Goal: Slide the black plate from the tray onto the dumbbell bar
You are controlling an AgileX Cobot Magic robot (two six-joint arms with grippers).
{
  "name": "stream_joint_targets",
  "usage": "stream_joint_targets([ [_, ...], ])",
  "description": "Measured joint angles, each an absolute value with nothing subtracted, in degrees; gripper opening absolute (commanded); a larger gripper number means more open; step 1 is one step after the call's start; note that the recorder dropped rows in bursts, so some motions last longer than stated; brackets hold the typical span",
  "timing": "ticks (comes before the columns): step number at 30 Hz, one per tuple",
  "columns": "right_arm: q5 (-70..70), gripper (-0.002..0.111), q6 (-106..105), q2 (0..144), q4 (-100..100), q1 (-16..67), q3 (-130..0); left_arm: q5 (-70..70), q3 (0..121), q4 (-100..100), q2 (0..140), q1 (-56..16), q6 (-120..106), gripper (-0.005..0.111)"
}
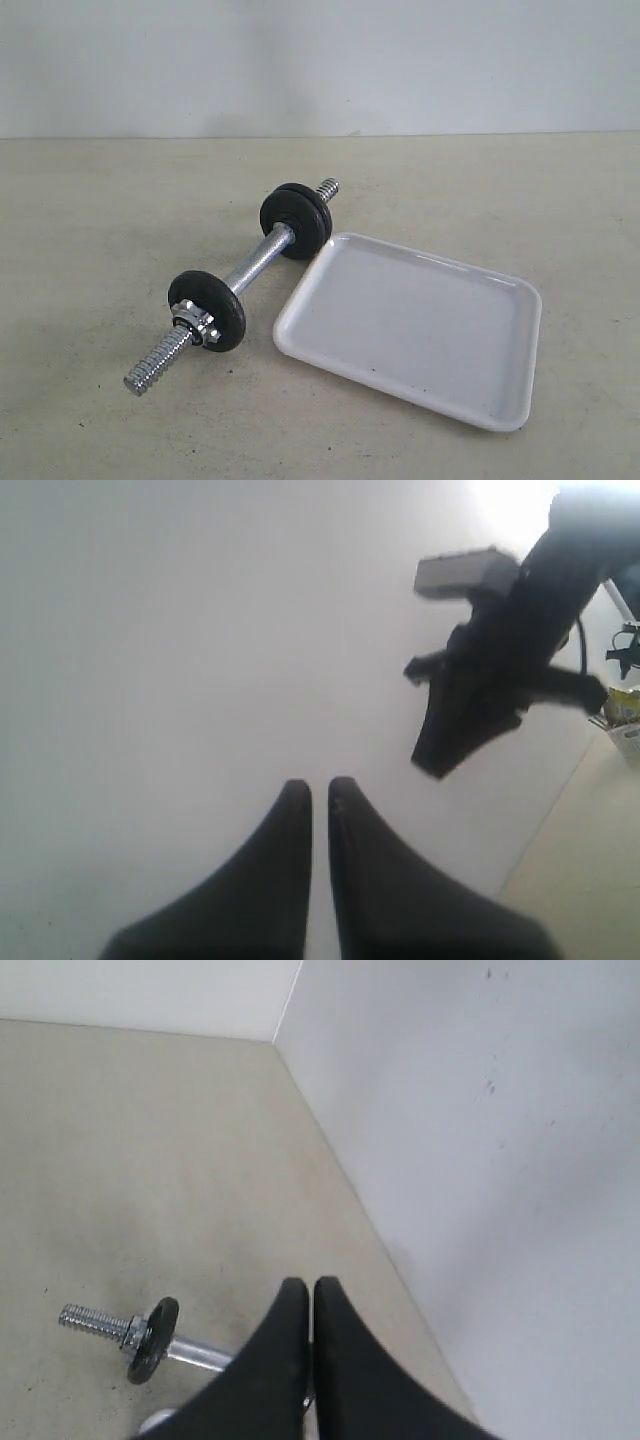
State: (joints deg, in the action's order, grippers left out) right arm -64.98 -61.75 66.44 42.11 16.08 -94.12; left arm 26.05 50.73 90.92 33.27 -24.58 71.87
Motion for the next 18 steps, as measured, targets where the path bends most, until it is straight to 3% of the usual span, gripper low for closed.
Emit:
stream_joint_targets([
  [7,-67.8,0.000,-61.8,49.5,42.0,16.1,-90.5,26.0,44.0,91.4,27.3,-24.6,72.2,0.004],
  [18,-59.4,0.000,-61.8,22.7,42.0,16.1,-69.4,26.0,34.7,91.5,19.1,-24.4,72.3,0.004],
])
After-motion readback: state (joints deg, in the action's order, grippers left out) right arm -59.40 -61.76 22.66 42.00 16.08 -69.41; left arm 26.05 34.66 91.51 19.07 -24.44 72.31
